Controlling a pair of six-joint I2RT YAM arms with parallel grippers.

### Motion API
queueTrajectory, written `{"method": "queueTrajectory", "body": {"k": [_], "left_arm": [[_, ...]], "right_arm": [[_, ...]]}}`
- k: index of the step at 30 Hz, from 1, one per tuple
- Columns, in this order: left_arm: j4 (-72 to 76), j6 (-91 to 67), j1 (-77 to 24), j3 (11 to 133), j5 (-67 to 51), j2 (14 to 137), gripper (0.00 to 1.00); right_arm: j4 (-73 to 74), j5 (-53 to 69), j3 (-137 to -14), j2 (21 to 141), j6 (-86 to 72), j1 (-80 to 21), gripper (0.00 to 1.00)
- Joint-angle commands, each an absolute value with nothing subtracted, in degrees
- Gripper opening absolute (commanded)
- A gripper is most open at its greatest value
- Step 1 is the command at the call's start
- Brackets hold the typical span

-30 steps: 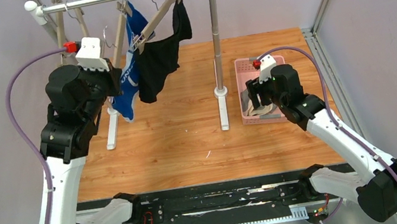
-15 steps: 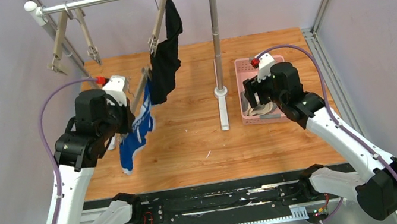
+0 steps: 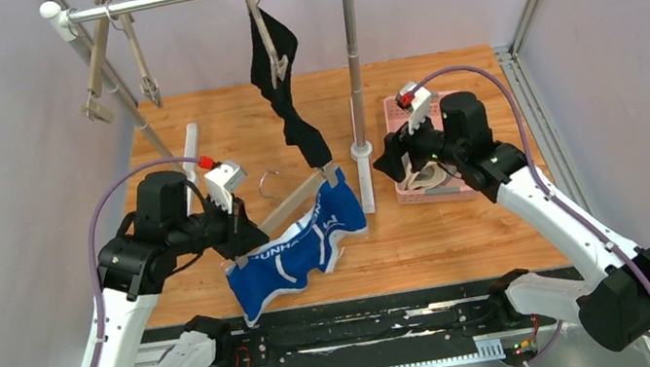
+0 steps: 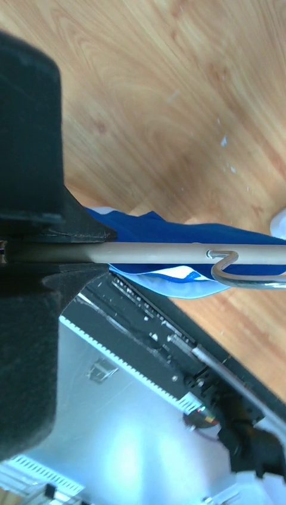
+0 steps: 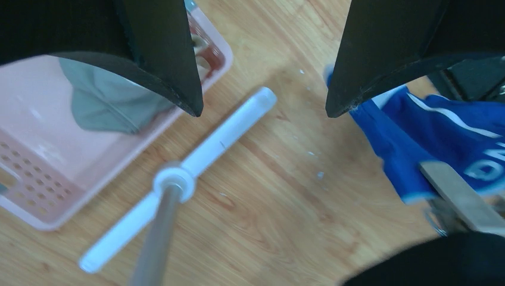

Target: Remove the underwear clipped to the hanger

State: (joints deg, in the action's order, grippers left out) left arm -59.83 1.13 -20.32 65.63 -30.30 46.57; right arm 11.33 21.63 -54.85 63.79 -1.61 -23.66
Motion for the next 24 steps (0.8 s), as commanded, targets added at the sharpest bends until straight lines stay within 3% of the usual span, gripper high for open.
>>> {"method": "queueTrajectory", "body": {"k": [1,9,24], "left_arm": [[-58.19,4.61,-21.44,64.97,-39.37,45.9,0.0],[-58.1,13.82,-21.52,66.54,-43.44,50.62,0.0],[-51.51,15.39,-21.52,69.82,-50.41,53.29,0.0]], "right_arm": [[7.69,36.46,-59.49,63.31,-3.3,-23.91,0.78],[-3.73,55.29,-60.96,61.97,-9.62,-23.04,0.84],[-18.07,67.57,-58.08,67.15,-20.23,-22.56,0.83]]}}
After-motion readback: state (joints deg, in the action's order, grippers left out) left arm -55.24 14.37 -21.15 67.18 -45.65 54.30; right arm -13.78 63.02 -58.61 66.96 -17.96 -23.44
